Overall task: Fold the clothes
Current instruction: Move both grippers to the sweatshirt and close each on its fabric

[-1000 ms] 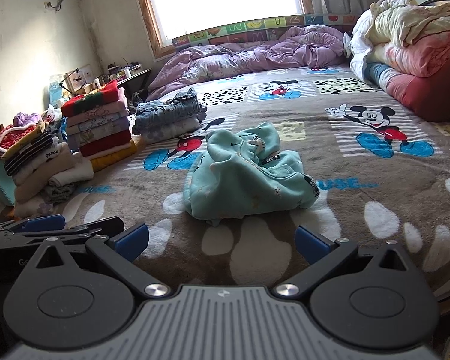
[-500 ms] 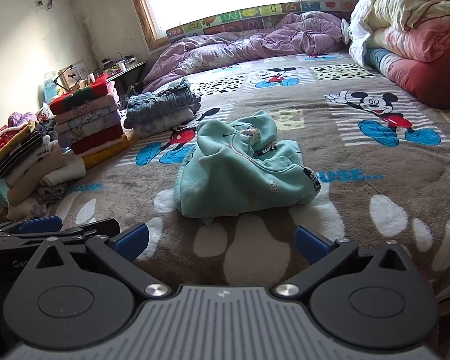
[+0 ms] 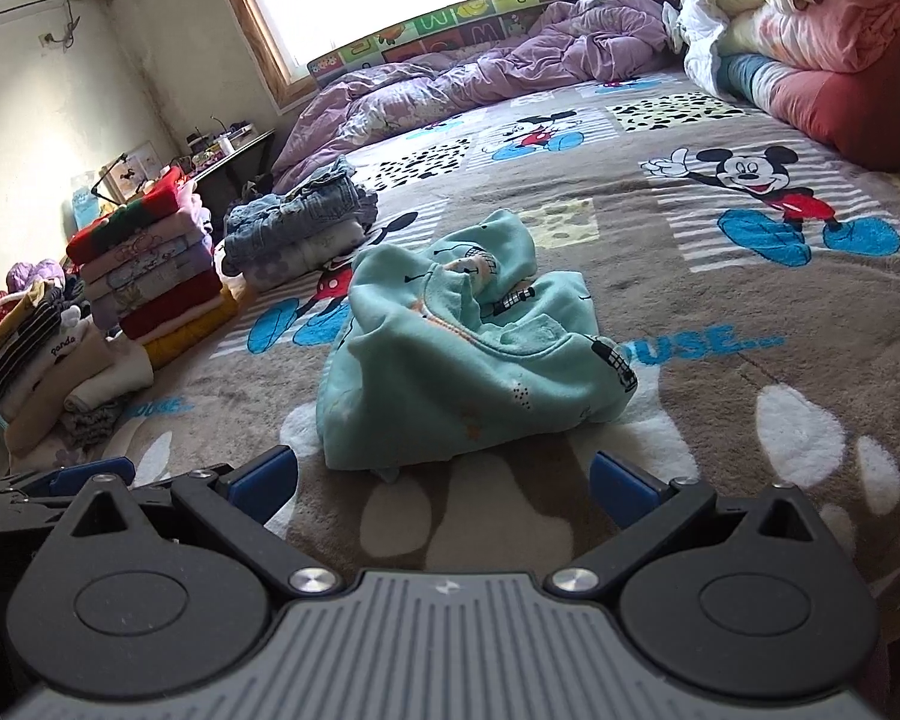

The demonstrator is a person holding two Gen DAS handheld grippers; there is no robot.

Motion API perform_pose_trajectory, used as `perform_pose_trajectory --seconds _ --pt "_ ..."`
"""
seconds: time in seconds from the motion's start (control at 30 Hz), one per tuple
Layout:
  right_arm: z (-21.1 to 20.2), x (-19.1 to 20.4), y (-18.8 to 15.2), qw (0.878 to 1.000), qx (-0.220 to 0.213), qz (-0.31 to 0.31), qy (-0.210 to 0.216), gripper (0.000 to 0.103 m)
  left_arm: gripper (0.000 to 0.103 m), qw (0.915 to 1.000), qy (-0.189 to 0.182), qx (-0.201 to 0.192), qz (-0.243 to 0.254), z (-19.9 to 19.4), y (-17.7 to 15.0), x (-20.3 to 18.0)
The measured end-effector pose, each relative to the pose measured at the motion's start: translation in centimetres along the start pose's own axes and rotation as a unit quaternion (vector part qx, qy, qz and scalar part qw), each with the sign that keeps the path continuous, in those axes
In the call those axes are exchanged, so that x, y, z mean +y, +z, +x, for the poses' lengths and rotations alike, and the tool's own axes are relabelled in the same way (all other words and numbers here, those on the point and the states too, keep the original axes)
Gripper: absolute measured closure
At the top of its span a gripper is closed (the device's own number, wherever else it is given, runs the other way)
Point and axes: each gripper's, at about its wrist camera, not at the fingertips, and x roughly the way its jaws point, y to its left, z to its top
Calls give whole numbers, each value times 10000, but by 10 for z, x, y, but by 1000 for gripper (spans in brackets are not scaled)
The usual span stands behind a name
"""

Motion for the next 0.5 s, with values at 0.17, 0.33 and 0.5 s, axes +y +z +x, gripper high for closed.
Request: perform_pose_trajectory --seconds 0.17,0.33,0.5 --pt "17 -12 8 9999 -42 114 102 0 0 9998 -106 158 12 20 7 1" --pt "36 -21 14 9995 -5 218 225 0 0 9996 -188 218 -49 40 12 6" --pt "53 -34 18 9990 -205 382 129 0 0 9992 -269 278 -110 60 18 12"
